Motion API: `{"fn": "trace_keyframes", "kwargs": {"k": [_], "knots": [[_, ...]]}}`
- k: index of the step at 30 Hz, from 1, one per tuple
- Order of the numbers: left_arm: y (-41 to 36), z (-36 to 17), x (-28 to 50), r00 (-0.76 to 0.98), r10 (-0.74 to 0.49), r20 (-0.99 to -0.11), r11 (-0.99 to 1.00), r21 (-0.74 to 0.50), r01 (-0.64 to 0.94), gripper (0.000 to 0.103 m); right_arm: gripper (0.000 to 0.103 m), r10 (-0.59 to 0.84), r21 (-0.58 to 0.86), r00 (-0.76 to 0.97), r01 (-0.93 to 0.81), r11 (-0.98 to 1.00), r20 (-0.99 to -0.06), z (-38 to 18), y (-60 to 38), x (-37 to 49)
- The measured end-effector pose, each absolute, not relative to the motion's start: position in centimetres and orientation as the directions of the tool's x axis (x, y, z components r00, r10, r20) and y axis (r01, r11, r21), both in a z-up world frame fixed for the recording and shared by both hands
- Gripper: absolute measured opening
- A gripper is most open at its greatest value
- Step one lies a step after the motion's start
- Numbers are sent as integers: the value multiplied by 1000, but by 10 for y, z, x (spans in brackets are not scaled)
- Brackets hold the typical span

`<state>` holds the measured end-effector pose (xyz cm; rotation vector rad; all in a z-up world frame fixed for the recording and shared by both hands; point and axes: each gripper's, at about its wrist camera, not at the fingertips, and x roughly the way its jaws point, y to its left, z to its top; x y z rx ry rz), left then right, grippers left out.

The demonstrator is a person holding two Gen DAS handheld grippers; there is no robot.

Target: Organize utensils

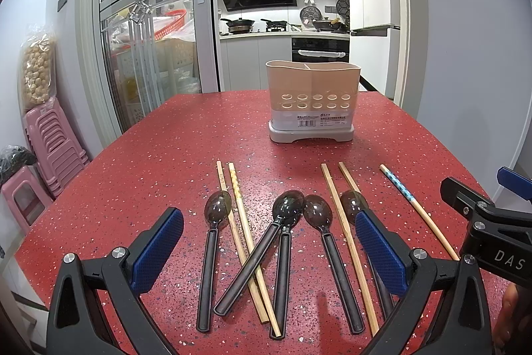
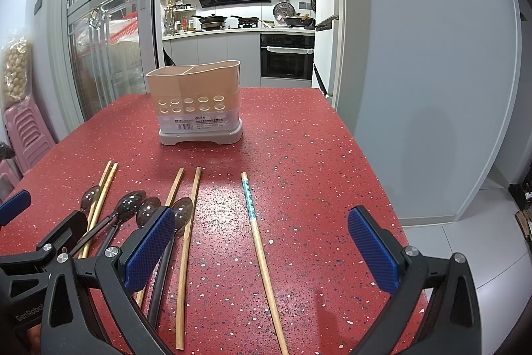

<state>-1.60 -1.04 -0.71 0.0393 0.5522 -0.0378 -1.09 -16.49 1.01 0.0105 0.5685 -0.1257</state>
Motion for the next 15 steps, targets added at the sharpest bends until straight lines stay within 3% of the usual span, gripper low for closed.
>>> {"fn": "trace_keyframes", "kwargs": {"k": [15], "knots": [[-9,-10,-4,821,-26,-570,996,60,73,103,103,-93,-9,815,107,994,-572,9,-164,-5]]}}
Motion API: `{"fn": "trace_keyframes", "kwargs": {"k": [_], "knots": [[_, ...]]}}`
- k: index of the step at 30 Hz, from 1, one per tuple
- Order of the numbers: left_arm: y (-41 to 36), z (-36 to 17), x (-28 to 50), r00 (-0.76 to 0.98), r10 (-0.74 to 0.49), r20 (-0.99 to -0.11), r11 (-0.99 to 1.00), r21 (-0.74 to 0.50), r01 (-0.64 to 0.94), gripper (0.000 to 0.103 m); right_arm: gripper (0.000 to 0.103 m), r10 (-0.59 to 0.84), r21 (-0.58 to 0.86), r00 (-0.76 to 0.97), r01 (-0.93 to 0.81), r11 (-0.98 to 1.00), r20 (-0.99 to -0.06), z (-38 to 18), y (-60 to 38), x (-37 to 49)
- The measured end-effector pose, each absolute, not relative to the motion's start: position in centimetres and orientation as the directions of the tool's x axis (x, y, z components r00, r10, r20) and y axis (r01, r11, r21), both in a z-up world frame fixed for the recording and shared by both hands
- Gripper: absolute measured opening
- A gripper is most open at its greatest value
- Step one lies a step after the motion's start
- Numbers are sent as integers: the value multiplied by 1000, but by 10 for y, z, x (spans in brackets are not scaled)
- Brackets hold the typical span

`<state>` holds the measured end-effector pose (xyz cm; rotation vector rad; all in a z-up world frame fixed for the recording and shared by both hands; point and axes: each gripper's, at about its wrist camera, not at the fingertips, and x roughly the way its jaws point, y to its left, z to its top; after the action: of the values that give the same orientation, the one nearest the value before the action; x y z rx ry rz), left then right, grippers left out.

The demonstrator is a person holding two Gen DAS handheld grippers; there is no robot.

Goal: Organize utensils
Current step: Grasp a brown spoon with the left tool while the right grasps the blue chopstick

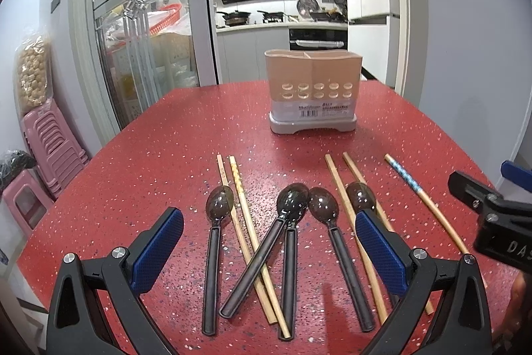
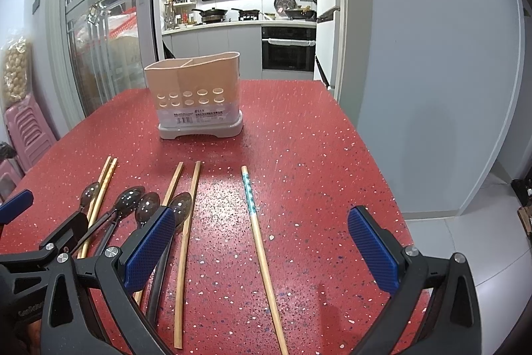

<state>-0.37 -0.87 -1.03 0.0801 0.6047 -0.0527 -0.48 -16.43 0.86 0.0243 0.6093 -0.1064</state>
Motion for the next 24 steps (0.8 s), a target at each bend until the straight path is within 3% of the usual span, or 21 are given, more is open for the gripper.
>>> {"fn": "trace_keyframes", "kwargs": {"k": [9,16,24], "knots": [[10,-22,39,714,-46,-699,990,64,126,103,103,-28,24,721,63,998,-693,0,-179,26],[0,-24,58,679,-87,-729,958,126,259,103,103,11,33,596,25,999,-803,-11,-183,63],[-5,-35,77,604,-115,-788,940,110,323,101,93,30,13,469,-41,999,-883,-30,-177,94]]}}
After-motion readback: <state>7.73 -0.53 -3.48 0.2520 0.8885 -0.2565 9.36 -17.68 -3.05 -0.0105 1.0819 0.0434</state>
